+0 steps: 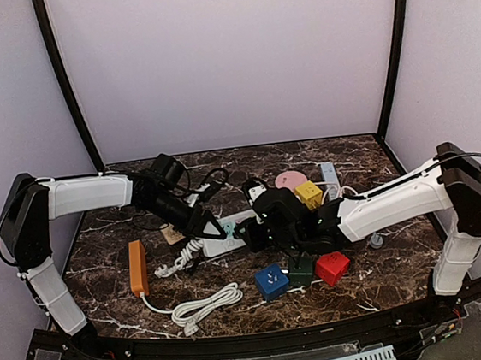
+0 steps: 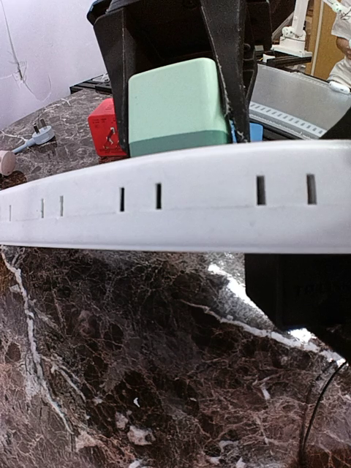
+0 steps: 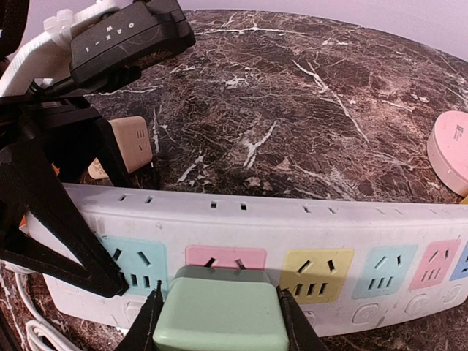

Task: Pull the plug off the socket

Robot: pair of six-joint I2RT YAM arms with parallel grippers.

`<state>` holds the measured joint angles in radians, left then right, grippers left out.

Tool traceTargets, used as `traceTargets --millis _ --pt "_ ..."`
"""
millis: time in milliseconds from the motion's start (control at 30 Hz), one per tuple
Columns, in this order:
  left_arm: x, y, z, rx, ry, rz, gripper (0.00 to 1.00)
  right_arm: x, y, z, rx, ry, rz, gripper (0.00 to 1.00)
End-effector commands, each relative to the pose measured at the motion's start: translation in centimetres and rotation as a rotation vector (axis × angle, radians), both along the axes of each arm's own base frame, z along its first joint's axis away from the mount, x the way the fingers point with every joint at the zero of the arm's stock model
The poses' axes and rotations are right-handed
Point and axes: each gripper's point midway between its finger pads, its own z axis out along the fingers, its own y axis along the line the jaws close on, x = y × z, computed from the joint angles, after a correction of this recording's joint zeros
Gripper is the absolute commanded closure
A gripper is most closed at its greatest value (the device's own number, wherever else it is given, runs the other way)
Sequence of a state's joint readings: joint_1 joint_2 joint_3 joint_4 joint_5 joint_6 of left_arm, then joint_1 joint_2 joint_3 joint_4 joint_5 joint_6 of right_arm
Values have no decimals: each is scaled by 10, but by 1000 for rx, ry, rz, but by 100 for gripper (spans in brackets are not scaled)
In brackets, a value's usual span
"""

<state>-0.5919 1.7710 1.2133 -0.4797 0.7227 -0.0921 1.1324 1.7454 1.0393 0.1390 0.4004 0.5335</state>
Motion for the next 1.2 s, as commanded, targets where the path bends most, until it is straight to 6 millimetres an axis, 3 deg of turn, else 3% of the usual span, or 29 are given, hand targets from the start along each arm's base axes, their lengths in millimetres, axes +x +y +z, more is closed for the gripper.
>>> traceTargets --millis 0,500,700,867,1167 --pt "-11 -9 12 -44 -7 -64 99 13 6 51 177 -73 -50 100" --pt "-10 -8 14 -44 -27 -68 99 20 -2 44 260 15 -52 100" --pt "-7 -6 14 -28 -43 -55 99 21 1 43 220 -2 -50 100" --pt "-5 -4 9 -2 -43 -35 99 15 8 55 146 -78 -54 100" --pt "-2 -2 6 15 -41 -19 99 2 23 51 32 -128 -37 100"
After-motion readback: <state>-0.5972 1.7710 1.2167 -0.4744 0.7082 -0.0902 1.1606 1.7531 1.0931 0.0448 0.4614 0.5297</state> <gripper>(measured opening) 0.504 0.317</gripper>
